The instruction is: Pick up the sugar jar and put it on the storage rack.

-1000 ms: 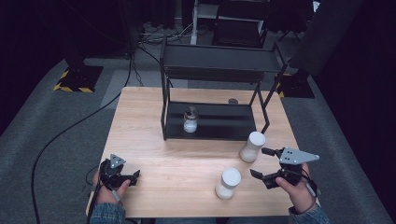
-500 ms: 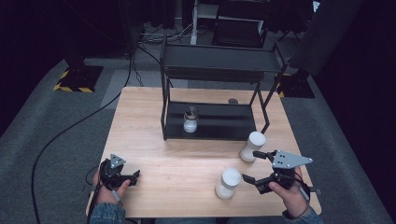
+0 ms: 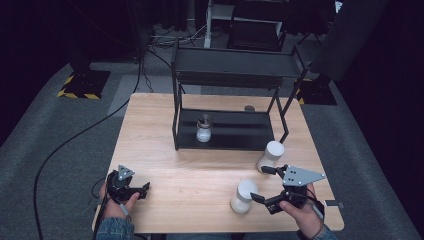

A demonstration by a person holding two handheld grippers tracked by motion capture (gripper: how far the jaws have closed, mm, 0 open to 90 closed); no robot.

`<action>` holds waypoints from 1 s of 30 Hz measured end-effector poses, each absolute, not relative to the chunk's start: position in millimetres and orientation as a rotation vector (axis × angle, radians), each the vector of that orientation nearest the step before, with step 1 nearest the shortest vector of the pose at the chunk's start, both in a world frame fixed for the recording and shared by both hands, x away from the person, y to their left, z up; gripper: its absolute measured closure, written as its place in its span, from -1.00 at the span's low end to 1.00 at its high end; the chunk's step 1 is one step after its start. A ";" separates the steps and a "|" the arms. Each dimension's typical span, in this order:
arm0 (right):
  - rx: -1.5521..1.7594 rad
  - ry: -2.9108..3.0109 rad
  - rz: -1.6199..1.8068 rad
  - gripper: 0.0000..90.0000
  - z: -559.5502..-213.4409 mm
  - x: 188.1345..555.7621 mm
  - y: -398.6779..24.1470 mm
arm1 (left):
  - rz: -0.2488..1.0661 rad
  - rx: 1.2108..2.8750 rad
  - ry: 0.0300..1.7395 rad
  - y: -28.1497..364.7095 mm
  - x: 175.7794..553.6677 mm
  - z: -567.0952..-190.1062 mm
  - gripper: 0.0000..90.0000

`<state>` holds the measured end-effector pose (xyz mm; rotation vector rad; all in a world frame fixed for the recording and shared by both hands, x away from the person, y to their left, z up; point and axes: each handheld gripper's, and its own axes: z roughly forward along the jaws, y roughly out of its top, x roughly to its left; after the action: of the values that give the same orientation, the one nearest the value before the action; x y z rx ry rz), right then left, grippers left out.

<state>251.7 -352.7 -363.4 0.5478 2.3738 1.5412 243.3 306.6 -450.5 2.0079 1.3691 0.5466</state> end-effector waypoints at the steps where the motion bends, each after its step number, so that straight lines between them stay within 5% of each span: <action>1: 0.545 2.378 1.541 -0.84 -363.5 252.0 -351.9 | 0.546 2.008 1.369 306.6 243.3 -450.5 -0.89; 30: 0.470 2.411 1.514 -0.90 -385.2 248.4 -326.4 | 0.547 2.008 1.369 306.6 243.3 -450.6 -0.89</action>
<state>248.4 -326.4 -385.2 0.4705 2.4112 1.5144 243.3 306.6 -450.6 2.0080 1.3686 0.5466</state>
